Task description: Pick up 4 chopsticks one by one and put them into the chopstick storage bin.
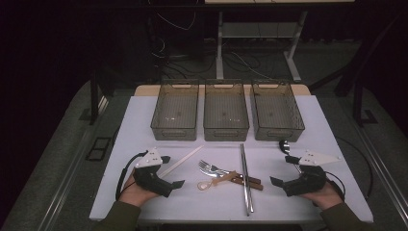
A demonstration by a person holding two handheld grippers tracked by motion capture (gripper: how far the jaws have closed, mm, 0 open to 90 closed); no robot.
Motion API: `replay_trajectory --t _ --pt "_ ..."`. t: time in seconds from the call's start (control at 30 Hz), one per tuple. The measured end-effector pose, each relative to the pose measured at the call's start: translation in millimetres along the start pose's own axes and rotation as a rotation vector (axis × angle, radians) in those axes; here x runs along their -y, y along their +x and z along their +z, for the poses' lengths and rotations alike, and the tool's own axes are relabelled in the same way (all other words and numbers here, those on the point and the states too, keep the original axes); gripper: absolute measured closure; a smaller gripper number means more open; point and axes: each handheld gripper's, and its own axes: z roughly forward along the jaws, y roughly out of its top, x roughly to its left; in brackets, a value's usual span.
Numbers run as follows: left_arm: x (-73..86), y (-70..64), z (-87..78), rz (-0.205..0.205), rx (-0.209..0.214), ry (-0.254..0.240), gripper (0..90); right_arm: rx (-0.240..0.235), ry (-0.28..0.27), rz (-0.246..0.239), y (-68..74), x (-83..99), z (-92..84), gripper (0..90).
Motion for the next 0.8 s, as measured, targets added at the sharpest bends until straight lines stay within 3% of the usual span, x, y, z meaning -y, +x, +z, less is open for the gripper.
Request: replay_trajectory --t 0.8 --pt "-7.5 4.3 -1.1 -0.007 -0.016 -0.012 1.8 -0.016 -0.022 0.002 -0.6 -1.6 -3.1 0.8"
